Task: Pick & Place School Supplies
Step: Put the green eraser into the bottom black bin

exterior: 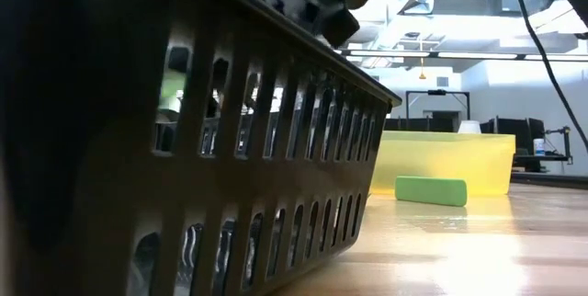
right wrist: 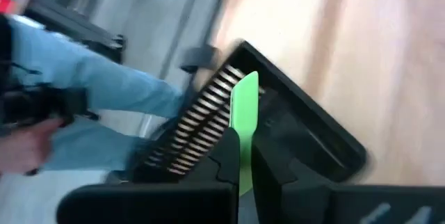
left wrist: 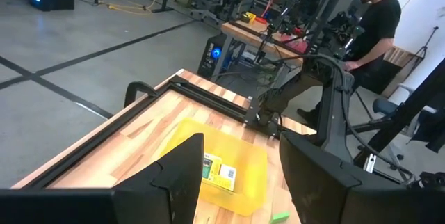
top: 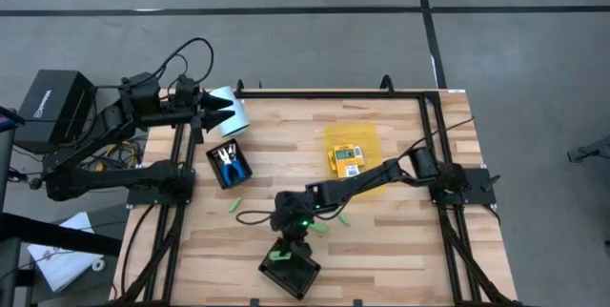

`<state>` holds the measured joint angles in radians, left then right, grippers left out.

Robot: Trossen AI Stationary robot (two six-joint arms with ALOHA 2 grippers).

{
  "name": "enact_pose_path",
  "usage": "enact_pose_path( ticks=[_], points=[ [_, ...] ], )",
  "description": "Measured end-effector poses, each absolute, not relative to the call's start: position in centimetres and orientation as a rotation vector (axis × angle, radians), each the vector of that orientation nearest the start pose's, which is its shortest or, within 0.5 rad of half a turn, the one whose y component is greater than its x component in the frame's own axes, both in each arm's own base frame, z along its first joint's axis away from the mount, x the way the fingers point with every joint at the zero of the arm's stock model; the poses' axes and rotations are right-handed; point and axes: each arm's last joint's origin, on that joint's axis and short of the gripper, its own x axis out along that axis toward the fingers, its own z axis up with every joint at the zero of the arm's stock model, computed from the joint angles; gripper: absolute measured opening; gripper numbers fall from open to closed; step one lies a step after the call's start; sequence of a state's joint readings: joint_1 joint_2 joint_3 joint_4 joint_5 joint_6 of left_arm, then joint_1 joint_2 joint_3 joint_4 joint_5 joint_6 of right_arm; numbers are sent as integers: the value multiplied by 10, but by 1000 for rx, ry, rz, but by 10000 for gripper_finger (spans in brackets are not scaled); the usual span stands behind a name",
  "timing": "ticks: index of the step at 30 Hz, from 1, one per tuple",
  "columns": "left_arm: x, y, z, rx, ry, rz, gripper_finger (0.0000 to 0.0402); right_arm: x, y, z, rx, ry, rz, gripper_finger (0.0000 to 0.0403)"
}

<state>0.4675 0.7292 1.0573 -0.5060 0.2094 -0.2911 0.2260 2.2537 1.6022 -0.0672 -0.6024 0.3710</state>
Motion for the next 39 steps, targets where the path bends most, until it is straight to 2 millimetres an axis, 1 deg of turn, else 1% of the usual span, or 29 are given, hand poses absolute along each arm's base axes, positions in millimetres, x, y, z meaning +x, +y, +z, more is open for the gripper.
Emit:
enact_pose_path(
  ticks=[1,3,12,16,18,20,22,24,27,29,31,33,39],
  points=[
    [119,53,398,-348,130,281,184,470,124,144,474,883,640,5],
    [119,53,398,-348,130,281,184,471,121,142,475,886,630,20],
    [119,53,399,-346,122,283,184,471,121,142,476,882,644,154],
    [119,54,399,-345,121,284,184,471,121,143,508,891,686,194],
    [119,54,399,-346,122,286,184,471,117,150,526,881,701,206],
    [120,55,398,-347,125,290,184,472,111,166,519,822,707,210],
    [122,55,398,-348,131,292,184,473,100,189,511,737,708,209],
    [124,57,397,-352,140,292,184,475,86,207,503,666,693,203],
    [131,60,391,-370,185,297,184,473,67,224,504,624,646,190],
    [135,62,381,-407,284,301,184,470,56,237,505,596,628,180],
    [140,64,367,-450,414,317,184,466,47,253,503,557,617,171],
    [147,66,354,-478,504,317,184,462,38,268,496,514,604,162],
    [161,59,321,-546,624,290,184,447,13,305,480,422,540,149]
  ],
)
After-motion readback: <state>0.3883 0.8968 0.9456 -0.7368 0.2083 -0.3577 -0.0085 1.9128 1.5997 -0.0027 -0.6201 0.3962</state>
